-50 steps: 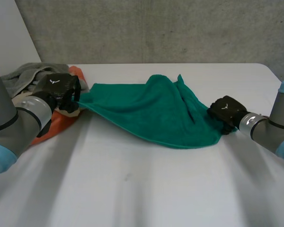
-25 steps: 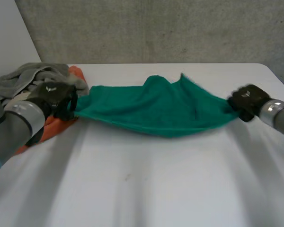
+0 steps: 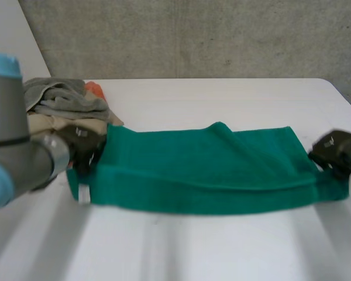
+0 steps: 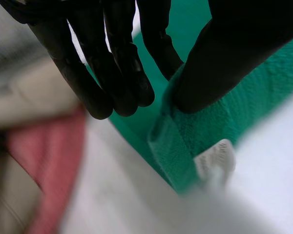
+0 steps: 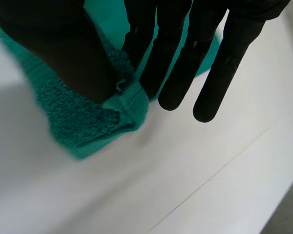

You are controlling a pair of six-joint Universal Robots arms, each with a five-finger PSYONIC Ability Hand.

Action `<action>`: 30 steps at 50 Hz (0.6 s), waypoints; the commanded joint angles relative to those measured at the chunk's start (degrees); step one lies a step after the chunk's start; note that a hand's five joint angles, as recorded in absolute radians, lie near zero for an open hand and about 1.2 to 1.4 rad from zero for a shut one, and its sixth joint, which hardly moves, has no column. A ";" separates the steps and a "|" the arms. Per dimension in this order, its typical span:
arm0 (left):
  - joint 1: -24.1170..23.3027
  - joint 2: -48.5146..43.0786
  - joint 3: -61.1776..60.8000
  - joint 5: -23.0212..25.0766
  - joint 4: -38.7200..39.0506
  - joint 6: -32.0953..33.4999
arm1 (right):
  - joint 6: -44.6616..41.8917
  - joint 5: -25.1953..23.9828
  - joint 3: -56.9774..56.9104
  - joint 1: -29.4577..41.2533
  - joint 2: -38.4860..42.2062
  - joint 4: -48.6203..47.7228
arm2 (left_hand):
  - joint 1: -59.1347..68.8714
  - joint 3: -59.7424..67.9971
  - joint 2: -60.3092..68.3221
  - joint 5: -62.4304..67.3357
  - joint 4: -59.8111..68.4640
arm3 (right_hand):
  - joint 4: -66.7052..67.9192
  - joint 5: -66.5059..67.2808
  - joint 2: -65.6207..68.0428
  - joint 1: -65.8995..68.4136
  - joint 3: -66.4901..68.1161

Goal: Fold the laundry.

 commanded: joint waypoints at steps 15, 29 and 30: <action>-0.01 -5.40 47.62 -2.76 23.80 -8.45 | 36.38 2.05 -26.96 5.91 -0.10 -43.77 | 14.43 11.88 11.12 12.23 11.33 | 11.53 12.78 12.71 15.44 11.97; 0.52 -8.74 33.13 -2.06 19.91 -12.76 | 33.48 -1.29 -19.85 5.30 3.06 -35.50 | 14.43 11.88 11.12 12.23 11.33 | 11.53 12.78 12.71 15.44 11.97; 0.17 -9.17 30.24 -1.44 20.43 -12.76 | 32.34 -1.82 -18.10 5.21 3.59 -34.89 | 14.43 11.88 11.12 12.23 11.33 | 11.53 12.78 12.71 15.44 11.97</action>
